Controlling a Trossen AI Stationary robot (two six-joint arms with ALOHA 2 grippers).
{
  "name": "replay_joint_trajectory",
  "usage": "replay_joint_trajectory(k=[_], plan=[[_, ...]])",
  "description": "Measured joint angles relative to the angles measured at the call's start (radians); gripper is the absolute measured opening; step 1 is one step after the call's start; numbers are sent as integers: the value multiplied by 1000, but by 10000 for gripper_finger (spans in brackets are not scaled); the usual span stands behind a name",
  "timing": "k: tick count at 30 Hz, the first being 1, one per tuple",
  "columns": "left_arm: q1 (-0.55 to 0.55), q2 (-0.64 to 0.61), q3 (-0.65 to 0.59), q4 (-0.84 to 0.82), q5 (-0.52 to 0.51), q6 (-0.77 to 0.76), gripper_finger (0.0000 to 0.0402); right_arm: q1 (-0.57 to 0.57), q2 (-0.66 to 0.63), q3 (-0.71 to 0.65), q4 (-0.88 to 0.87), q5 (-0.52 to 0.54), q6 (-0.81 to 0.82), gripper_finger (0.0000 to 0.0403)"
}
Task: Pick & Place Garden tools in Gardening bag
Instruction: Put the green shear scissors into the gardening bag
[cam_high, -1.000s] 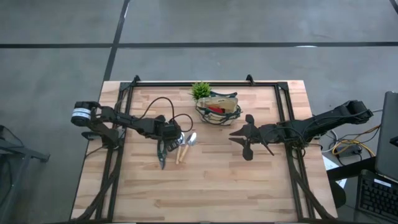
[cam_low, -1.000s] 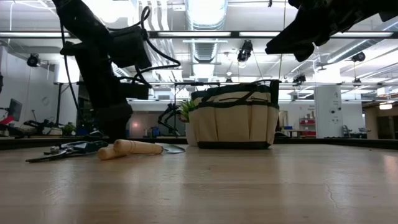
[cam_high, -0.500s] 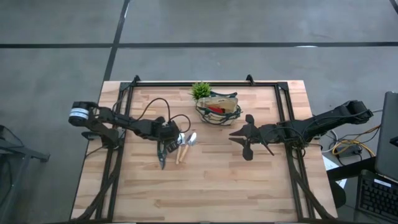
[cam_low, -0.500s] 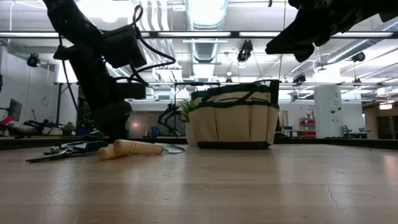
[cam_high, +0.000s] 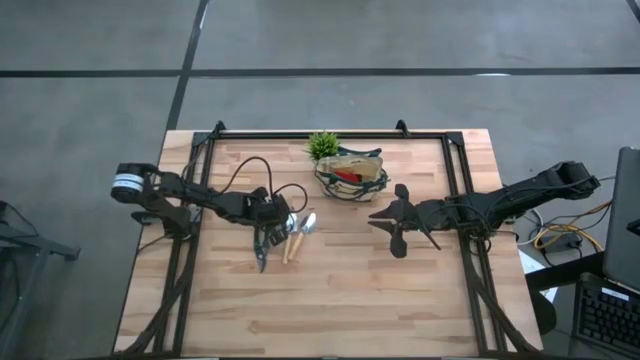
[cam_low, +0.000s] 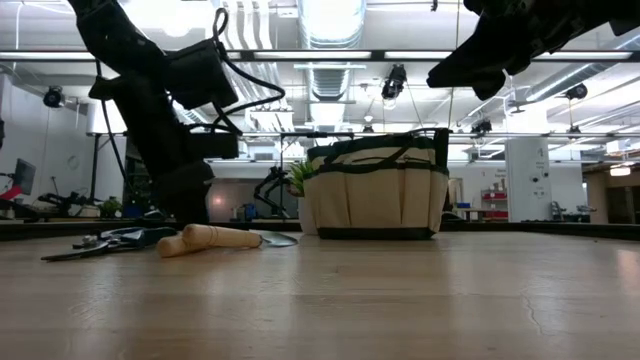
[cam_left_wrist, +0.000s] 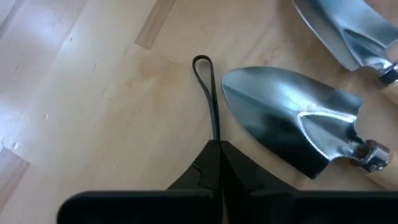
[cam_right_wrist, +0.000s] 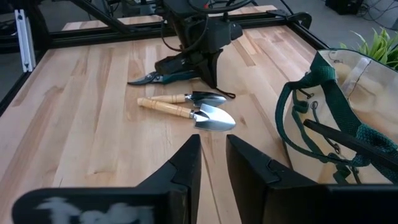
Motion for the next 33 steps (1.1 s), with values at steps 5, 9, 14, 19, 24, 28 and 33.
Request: replay_joint_trajectory(k=[5,9,14,19,24,28,33], plan=[[-7,-28,20,6,17,15,1,0,0,0,0,0,0,75],[-19,-64,30,13,20,23,1,0,0,0,2,0,0,70],[-42,-121,30,81,34,32,1,0,0,0,3,0,13,63],[-73,-167,30,199,74,63,0,0,0,0,5,-29,71,64],[-100,-186,30,300,94,90,0,2,24,-21,145,-174,94,78],[-116,-192,31,379,123,102,0,5,101,-43,305,-225,104,92],[-129,-197,34,443,146,121,0,4,248,-41,421,-201,104,115]])
